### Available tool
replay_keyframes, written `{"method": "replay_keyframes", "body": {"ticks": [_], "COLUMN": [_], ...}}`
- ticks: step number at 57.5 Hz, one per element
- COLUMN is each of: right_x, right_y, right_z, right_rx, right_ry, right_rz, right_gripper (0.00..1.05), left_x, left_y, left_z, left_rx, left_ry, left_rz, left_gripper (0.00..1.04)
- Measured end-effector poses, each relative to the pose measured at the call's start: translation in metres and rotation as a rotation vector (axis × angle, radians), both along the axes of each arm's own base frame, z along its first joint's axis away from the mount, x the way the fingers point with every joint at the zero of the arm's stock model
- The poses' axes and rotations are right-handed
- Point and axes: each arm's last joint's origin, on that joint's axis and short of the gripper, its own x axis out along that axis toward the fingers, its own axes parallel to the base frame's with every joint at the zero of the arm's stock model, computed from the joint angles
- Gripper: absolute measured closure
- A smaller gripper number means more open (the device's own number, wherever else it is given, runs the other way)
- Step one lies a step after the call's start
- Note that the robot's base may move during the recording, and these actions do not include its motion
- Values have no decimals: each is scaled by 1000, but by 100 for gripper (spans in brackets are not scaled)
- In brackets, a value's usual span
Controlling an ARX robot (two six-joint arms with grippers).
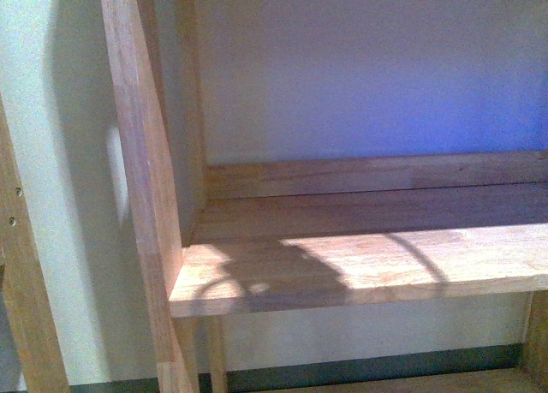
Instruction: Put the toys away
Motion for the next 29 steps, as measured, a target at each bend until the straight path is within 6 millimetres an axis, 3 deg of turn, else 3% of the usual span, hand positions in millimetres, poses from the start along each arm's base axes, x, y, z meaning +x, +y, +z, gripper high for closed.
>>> {"method": "replay_keyframes", "body": {"ticks": [20, 27, 29], "right_x": [-3, -5, -5], "right_y": [1, 4, 5], "right_z": [3, 2, 3], "right_rx": [23, 7, -1], "right_ry": [4, 7, 5], "right_rz": [54, 47, 39], "right_gripper": [87, 73, 65], "left_x": [0, 0, 0], "left_y": [0, 0, 0], "left_z": [0, 0, 0], "left_rx": [0, 0, 0], "left_ry": [0, 0, 0], "left_rz": [0, 0, 0], "left_gripper": [6, 6, 6]}}
